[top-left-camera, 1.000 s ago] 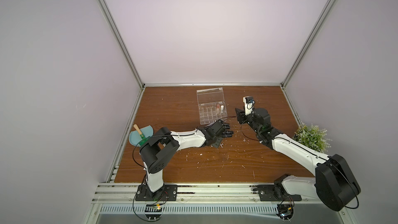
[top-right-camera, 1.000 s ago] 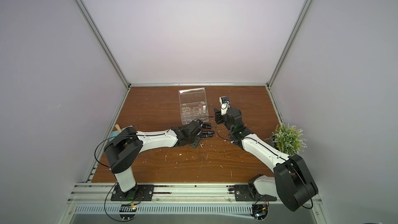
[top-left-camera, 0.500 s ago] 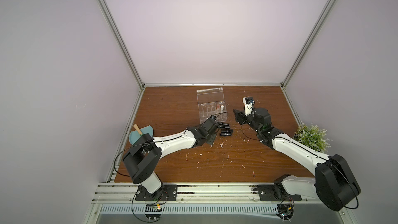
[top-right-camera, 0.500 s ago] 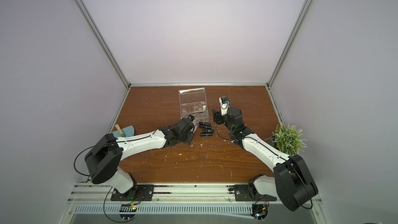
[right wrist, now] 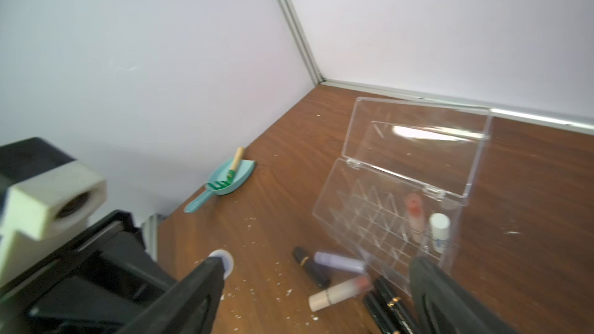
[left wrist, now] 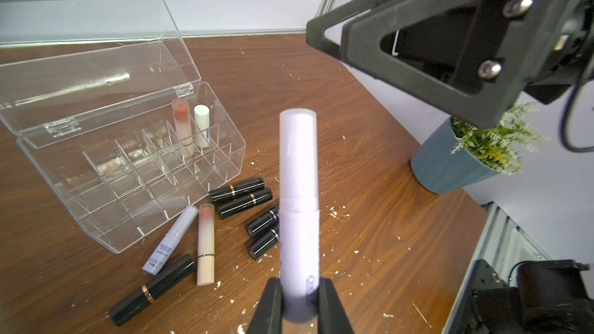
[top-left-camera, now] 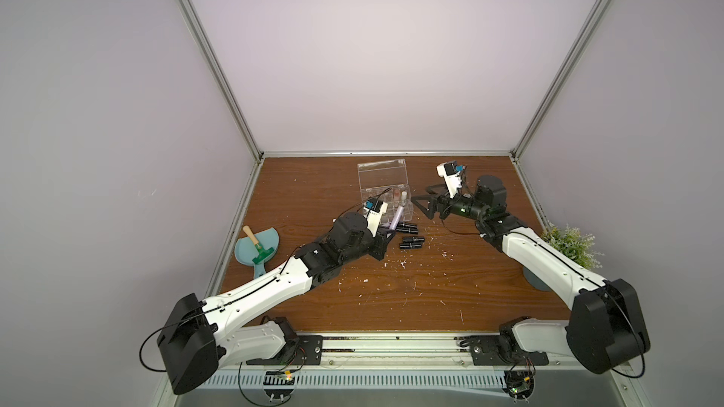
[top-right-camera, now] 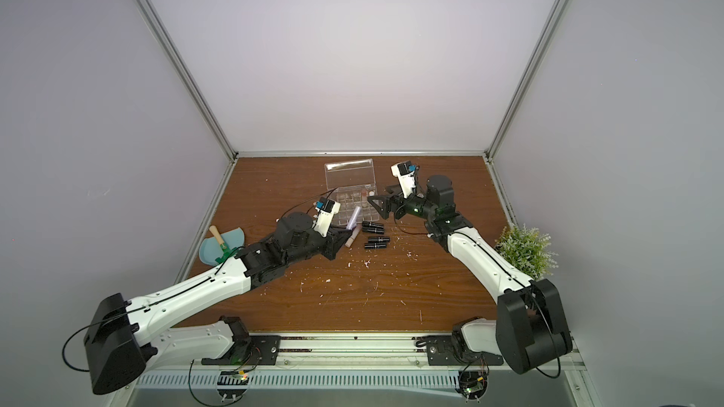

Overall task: Arrange the lipsticks in the organizer
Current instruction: Pick up the lipstick at the center of the board.

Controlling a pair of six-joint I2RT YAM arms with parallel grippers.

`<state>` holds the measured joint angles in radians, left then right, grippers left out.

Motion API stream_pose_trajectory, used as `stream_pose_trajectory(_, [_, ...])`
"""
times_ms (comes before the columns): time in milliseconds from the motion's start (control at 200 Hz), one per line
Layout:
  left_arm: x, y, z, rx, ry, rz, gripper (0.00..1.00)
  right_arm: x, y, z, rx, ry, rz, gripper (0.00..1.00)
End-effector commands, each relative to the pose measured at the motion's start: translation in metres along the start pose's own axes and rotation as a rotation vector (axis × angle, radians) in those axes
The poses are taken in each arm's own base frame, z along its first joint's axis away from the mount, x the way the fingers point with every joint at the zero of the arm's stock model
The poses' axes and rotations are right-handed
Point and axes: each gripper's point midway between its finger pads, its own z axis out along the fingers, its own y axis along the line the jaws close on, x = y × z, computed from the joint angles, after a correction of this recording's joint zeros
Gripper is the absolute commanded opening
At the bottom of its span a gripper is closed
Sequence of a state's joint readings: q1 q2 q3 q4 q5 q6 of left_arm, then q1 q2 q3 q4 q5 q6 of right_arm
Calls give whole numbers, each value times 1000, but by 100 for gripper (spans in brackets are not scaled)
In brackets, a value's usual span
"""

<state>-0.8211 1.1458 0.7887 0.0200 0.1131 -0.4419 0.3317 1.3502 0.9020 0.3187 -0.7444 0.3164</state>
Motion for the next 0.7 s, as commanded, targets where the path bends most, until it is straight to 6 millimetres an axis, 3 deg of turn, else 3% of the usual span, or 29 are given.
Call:
stream_pose_trajectory(0, [-5, -11, -7, 81, -23, -23, 18, -10, 49, -3, -301, 28, 37, 95])
stream_pose_trajectory(260, [-11, -19, -16, 132, -72, -4, 18, -8, 73, -6, -519, 69, 116, 86])
stream_pose_trajectory(445, [-17, -19, -19, 129, -98, 4, 18, -6, 89, -5, -568, 87, 97, 73])
stream_pose_trajectory(695, [-21, -16, -22, 105, -118, 11, 18, -6, 108, 1, -606, 110, 63, 65])
